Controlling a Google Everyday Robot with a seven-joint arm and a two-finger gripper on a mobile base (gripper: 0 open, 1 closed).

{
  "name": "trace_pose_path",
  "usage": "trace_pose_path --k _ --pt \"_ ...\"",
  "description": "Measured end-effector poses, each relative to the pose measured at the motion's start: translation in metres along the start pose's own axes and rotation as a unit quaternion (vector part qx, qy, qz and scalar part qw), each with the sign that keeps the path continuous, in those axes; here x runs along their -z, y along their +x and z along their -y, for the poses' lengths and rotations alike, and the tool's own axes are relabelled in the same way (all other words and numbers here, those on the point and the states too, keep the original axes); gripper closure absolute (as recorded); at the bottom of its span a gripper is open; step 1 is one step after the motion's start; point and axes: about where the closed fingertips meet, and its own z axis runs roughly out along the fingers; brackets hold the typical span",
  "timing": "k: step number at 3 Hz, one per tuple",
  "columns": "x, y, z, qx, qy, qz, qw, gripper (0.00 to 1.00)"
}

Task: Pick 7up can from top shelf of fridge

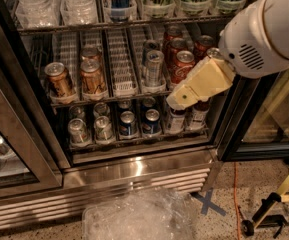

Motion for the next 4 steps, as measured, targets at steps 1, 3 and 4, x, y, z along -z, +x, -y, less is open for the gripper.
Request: trace_pose_path --k 1,3,4 --pt "-0.006 -0.029 0.011 -0.030 0.008 0.071 0.9970 0.00" --pt "-0.015 -0.111 0.059 -0.102 0.032 0.236 0.9658 0.00" --pt "-0.015 -0.111 0.059 -0.102 0.032 0.236 0.9658 0.00"
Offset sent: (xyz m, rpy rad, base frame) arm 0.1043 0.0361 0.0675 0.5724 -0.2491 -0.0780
